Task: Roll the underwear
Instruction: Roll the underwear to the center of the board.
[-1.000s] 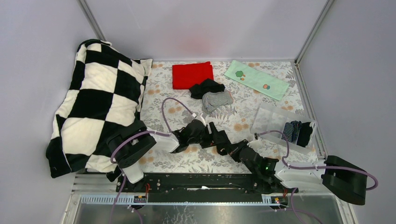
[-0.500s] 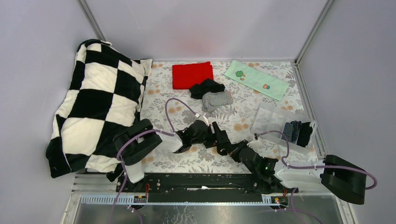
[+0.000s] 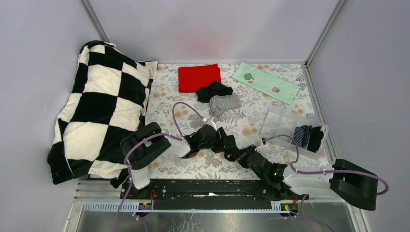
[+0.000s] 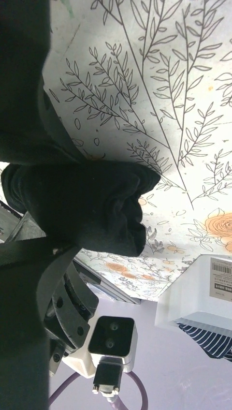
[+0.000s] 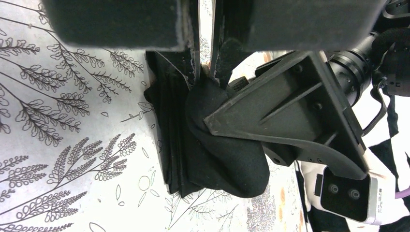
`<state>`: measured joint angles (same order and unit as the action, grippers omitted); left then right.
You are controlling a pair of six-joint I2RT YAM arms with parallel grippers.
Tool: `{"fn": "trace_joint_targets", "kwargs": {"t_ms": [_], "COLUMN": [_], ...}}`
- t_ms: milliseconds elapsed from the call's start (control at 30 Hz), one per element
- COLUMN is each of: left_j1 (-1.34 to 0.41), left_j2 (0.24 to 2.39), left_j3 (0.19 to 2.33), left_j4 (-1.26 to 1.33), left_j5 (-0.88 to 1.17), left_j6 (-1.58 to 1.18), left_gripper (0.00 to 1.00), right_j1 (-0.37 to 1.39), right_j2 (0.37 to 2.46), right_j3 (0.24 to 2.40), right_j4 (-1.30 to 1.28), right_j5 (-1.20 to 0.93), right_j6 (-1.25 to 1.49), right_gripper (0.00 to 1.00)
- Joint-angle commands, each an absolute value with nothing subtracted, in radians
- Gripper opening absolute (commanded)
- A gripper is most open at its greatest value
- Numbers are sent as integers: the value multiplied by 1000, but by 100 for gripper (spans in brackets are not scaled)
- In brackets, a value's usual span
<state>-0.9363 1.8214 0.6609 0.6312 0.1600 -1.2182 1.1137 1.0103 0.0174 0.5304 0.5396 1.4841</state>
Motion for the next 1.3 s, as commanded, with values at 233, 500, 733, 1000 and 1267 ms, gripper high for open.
{"fn": "trace_joint_targets", "kwargs": {"t_ms": [233,500,733,1000,1267], "left_j1": [-947,-928,-879,-862,-854], "left_j2": [1848,1795,1714,1579,1484], "left_j3": [679,621,527,471,457], "left_j4": [664,753,966,1075,972], "left_j5": [151,178,335,430,400], "left_j6": [-1161,-1089,-999,-904,-835], "left_gripper": [38,19,2,0,0], "right_j1": [1123,1121,1121,1121,1121], "right_j2": [840,552,364,232,307], "right_j3": [-11,40,83,114,121], "right_j4": [196,-71,2,147,250], "right_j5": [490,483,417,467,385], "right_j6": [1339,1246,891,708,696], "right_gripper": [44,71,81,79,58]}}
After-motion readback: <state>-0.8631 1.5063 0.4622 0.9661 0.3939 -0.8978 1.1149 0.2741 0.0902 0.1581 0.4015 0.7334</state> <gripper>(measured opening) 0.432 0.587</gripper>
